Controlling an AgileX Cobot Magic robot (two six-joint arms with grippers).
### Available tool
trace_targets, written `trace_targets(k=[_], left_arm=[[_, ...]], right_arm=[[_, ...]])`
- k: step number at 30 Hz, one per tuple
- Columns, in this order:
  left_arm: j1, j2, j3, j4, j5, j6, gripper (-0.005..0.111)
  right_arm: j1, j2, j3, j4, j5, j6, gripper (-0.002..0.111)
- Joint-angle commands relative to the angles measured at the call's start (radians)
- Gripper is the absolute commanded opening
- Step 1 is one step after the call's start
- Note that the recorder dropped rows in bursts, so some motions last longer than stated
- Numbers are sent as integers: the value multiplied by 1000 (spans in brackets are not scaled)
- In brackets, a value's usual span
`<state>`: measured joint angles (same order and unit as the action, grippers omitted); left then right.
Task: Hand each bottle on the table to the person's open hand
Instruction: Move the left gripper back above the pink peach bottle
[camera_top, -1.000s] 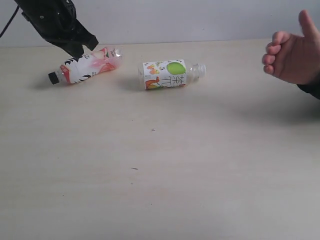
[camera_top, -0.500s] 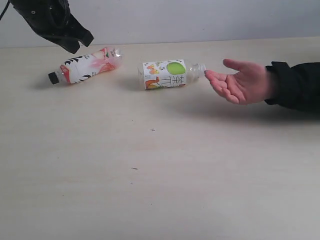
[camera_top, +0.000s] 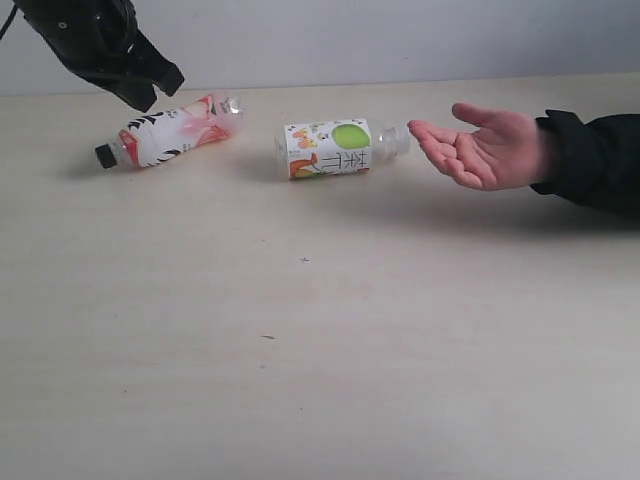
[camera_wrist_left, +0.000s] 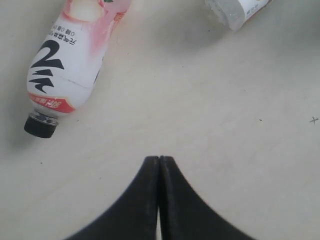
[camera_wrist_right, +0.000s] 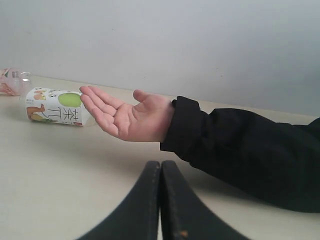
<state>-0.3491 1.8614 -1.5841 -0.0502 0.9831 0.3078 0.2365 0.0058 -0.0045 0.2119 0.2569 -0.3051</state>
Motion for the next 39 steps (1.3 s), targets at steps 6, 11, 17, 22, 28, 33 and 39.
trace_targets(k=[6, 11, 17, 22, 28, 33, 39], left_arm=[[1, -11, 2, -4, -29, -2, 1], [1, -11, 2, -4, -44, -2, 1], [1, -11, 2, -12, -50, -2, 1], [1, -8, 2, -14, -50, -2, 1], [1, 22, 2, -14, -71, -1, 1], [1, 34, 2, -12, -307, 98, 1], [1, 36, -79, -10, -353, 147, 1]], right_arm=[[-4, -6, 5, -1, -11, -4, 0], [-4, -6, 5, -1, -11, -4, 0], [-4, -6, 5, -1, -11, -4, 0], [-4, -6, 5, -1, -11, -4, 0], [-4, -6, 5, -1, -11, -4, 0], [-4, -6, 5, -1, -11, -4, 0], [-4, -6, 5, 1, -11, -4, 0]])
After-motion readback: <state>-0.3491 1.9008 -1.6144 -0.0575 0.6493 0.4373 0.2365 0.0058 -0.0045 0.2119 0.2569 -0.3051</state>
